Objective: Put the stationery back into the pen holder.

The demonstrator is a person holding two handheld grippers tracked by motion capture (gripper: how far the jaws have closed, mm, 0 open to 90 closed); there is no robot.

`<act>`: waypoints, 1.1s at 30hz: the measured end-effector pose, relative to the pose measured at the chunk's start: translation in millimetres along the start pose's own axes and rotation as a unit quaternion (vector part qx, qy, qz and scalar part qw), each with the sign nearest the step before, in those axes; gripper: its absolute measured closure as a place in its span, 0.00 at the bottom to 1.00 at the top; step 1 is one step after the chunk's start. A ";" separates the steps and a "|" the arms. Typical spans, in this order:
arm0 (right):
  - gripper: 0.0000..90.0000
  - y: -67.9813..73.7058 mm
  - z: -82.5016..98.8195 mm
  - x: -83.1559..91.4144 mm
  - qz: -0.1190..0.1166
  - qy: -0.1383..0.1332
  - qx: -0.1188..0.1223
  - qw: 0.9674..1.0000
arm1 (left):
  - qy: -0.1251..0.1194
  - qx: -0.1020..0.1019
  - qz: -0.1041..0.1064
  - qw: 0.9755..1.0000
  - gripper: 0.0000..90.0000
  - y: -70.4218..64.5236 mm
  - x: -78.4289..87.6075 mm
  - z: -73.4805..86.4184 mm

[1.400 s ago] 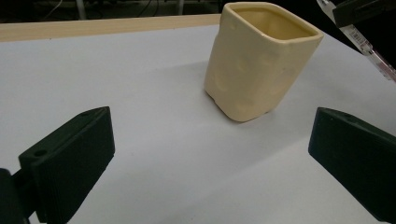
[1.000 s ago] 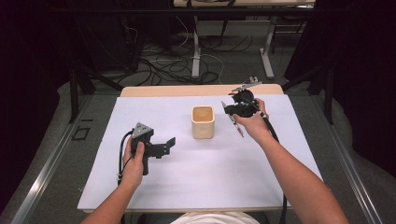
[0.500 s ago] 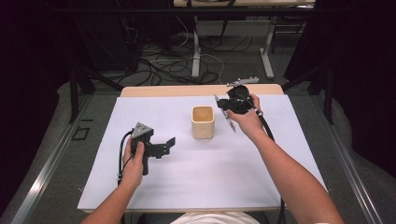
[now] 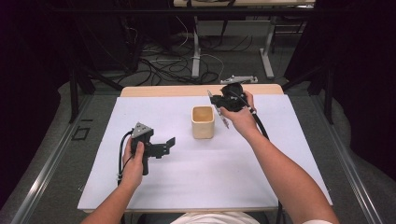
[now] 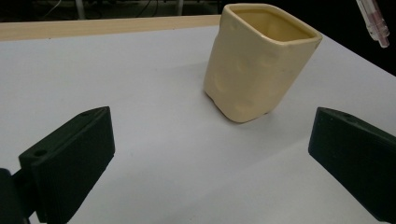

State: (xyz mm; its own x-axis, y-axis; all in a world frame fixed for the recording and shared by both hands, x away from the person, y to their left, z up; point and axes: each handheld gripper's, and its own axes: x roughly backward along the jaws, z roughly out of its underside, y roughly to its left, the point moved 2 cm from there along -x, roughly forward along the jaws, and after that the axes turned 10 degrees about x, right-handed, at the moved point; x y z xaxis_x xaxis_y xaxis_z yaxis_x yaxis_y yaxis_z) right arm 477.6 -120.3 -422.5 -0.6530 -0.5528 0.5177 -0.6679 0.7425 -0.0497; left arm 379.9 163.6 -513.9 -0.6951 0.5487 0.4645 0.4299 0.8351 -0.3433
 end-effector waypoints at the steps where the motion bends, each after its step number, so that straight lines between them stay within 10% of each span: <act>1: 0.90 1.7 -2.0 -1.6 -0.001 0.000 -0.001 1.000 | -0.001 0.000 -0.001 1.000 0.00 0.2 0.3 -0.1; 33: 0.90 11.9 -30.2 -49.5 0.021 -0.023 0.007 0.999 | -0.007 0.009 -0.003 1.000 0.00 5.1 4.6 -2.2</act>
State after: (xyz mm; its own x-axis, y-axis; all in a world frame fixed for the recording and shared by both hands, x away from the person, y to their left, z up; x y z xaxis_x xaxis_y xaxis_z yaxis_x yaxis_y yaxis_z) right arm 512.8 -72.6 -423.0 -0.6964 -0.5378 0.4753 -0.6440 0.7605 -0.0831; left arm 380.2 170.4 -511.7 -0.7056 0.5427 0.4555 0.4146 0.8376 -0.3558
